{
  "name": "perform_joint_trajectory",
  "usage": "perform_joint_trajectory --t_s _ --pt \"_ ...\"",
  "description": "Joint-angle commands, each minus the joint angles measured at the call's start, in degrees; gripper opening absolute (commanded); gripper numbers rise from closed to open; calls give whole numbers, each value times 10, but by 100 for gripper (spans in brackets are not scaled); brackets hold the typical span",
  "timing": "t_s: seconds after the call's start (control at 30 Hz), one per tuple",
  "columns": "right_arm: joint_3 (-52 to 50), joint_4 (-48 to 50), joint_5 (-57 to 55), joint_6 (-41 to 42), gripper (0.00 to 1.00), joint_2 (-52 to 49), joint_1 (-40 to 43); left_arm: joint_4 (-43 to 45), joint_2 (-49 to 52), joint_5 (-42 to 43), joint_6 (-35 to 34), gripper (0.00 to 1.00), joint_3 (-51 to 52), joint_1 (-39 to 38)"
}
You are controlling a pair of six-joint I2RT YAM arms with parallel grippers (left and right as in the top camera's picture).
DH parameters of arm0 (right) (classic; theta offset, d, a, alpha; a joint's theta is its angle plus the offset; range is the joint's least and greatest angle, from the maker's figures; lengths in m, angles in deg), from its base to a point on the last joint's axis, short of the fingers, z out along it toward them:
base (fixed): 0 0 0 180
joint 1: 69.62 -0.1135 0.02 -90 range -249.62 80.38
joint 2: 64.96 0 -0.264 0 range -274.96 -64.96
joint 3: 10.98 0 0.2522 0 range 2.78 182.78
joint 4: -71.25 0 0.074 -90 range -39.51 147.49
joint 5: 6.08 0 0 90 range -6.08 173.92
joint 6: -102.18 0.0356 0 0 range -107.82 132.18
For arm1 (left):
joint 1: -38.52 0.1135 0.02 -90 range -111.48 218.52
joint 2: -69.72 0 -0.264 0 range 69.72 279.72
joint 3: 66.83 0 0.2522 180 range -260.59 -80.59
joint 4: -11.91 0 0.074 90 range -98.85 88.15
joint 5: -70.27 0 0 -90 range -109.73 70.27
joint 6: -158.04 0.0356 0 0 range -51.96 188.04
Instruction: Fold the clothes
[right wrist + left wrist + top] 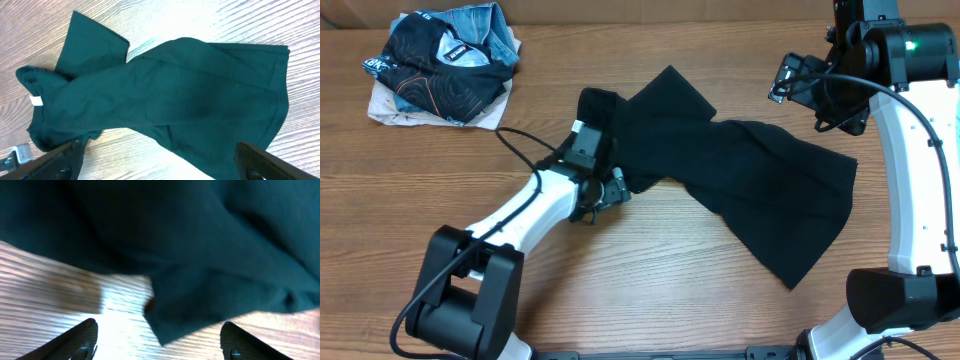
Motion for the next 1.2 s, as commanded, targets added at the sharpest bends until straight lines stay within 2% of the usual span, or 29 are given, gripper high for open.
perform_joint_trajectory --t_s 0.0,0.27,0.4,0.53,0.63,0.7,0.87,0.9,1.0,1.17 --pt "1 0 -8 1 100 5 3 2 6 4 11 79 -12 12" --pt "1 0 -8 1 100 5 3 7 17 21 23 79 -12 12" --pt "1 0 -8 1 100 5 3 22 34 44 33 75 -12 12" --pt "1 0 -8 1 100 5 3 30 43 61 36 59 -12 13" --pt "1 -1 -8 1 100 5 3 32 43 61 36 56 -12 13" --pt "1 -2 -8 1 100 5 3 32 43 54 38 50 -12 13" --pt "1 -7 -8 1 100 5 3 31 42 44 42 16 -12 13" --pt "1 -6 -8 1 100 5 3 25 41 44 42 5 -16 13" --pt "1 2 -8 2 100 5 3 -6 41 44 42 4 -34 13" --pt "1 0 -8 4 100 5 3 -156 31 -9 44 4 -121 13"
